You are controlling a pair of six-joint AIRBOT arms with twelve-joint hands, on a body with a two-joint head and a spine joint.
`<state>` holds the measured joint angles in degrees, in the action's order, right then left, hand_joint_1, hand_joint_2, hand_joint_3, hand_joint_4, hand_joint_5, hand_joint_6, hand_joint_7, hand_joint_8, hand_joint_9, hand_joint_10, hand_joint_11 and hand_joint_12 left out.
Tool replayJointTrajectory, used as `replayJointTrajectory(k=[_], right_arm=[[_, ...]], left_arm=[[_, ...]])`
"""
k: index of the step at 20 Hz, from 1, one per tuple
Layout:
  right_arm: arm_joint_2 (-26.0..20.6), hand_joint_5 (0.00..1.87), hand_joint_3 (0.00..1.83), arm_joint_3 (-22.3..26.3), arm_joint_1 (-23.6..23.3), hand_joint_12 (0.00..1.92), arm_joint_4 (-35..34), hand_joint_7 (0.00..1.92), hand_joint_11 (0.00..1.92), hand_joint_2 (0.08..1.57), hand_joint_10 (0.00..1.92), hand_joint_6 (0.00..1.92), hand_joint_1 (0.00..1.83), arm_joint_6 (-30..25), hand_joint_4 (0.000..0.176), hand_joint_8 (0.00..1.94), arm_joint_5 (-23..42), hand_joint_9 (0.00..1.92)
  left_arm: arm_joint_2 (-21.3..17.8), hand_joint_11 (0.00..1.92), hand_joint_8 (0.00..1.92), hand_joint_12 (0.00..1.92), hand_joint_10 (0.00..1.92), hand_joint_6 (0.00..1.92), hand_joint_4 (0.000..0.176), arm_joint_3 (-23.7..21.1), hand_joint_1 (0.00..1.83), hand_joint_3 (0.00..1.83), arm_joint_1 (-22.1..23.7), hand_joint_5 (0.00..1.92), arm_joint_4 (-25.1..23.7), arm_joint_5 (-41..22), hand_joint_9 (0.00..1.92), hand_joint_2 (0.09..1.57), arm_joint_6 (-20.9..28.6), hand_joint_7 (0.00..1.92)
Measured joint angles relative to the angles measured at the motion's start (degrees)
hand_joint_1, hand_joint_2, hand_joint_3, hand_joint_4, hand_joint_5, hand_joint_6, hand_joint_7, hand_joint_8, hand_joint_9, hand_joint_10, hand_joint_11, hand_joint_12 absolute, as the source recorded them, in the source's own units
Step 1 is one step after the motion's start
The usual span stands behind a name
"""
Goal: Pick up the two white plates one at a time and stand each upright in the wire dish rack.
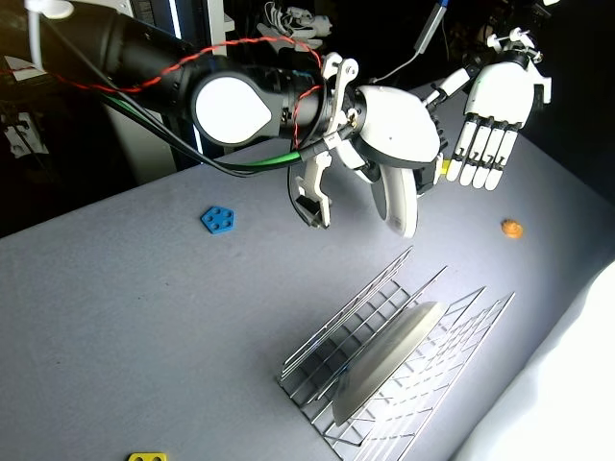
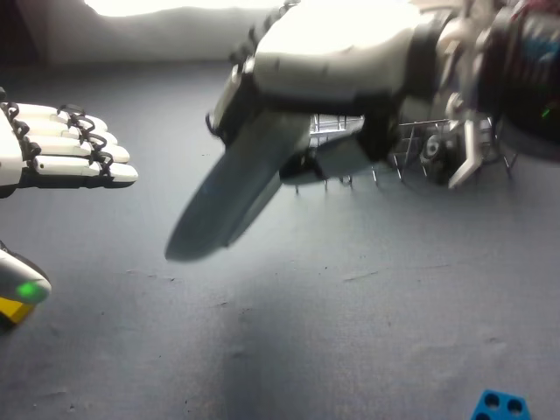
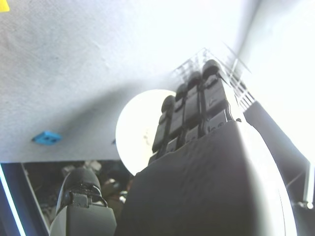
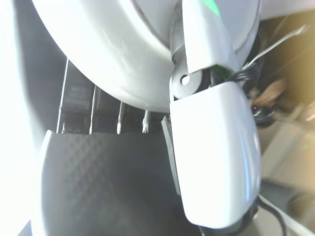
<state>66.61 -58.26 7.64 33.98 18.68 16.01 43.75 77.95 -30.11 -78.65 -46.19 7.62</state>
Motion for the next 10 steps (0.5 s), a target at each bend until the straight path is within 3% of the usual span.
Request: replayJointTrajectory(k=[1, 6, 10], right_arm=[[-0.61, 0.94, 0.00, 0.02, -0.83, 0.98, 2.80, 1.03, 0.89, 1.09, 1.03, 1.02, 1.38, -5.27, 0.000, 0.89, 0.39, 0.98], [-2.47, 0.93, 0.00, 0.15, -3.58, 1.04, 6.12, 1.01, 0.82, 1.11, 1.11, 1.06, 1.38, -17.57, 0.000, 0.93, -1.40, 0.92], [-3.91, 0.92, 0.00, 0.13, -5.11, 1.06, 6.14, 0.99, 0.81, 1.11, 1.11, 1.07, 1.38, -23.52, 0.000, 0.95, -3.85, 0.93]], left_arm=[[-0.24, 0.00, 0.00, 0.00, 0.00, 0.00, 0.000, 0.02, 0.00, 0.00, 0.00, 0.00, 0.04, -0.13, 0.00, 0.99, 0.00, 0.00], [-0.57, 0.00, 0.00, 0.00, 0.00, 0.00, 0.000, 0.59, 0.00, 0.00, 0.00, 0.00, 0.00, -0.74, 0.00, 1.00, 0.02, 0.00], [-1.25, 0.00, 0.00, 0.00, 0.00, 0.00, 0.000, -0.70, 0.00, 0.00, 0.13, 0.00, 0.11, -0.17, 0.00, 1.00, 0.02, 0.00]])
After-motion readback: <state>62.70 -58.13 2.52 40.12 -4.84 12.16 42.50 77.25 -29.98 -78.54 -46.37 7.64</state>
